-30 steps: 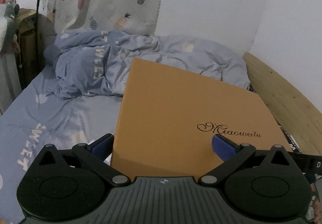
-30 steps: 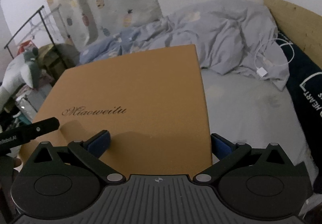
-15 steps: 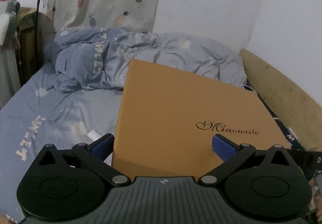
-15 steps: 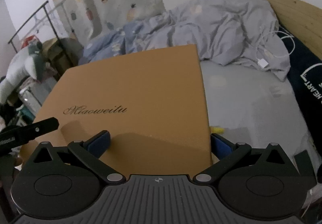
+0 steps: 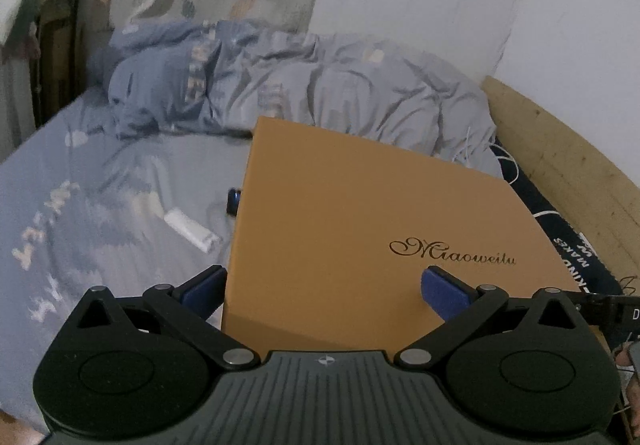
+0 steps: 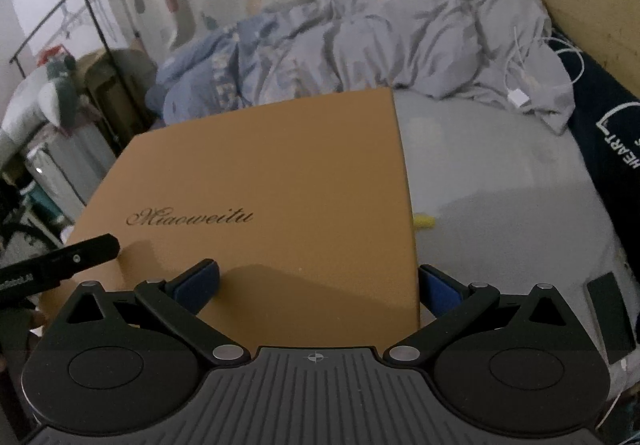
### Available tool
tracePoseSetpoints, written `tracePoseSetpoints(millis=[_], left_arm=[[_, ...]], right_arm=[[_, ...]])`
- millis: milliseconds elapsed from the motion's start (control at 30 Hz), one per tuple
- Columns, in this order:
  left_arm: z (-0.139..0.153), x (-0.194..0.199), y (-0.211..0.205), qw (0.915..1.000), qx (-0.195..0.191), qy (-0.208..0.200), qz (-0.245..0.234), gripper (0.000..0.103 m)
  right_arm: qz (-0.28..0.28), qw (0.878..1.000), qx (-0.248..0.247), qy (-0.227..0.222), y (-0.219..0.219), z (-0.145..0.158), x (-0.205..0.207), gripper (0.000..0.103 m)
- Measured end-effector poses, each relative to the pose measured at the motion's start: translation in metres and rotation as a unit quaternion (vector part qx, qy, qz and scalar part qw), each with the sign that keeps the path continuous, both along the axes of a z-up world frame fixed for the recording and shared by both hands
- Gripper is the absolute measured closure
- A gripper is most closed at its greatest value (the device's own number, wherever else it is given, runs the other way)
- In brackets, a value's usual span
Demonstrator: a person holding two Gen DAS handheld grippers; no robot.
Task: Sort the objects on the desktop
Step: 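Lift the orange lid off the bed with both grippers, then carry the orange lid with both grippers over the open box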
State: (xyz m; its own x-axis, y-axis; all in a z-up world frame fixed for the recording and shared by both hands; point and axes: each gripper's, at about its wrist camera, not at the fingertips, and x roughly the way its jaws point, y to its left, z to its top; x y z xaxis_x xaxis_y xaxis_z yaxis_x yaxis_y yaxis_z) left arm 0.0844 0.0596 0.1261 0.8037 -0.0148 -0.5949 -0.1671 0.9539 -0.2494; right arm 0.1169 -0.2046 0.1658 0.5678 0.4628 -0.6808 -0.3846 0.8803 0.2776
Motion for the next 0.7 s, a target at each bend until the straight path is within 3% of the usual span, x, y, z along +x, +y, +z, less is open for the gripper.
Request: tracePoseSetpoints(millis=[700], left_arm=[[-0.093,0.015,-0.002,0.9997,-0.001,0.005,0.026,0.0]], right_arm=[[0.008,1.0,-0.02,0.018,0.013,-0.111,0.035,0.0]])
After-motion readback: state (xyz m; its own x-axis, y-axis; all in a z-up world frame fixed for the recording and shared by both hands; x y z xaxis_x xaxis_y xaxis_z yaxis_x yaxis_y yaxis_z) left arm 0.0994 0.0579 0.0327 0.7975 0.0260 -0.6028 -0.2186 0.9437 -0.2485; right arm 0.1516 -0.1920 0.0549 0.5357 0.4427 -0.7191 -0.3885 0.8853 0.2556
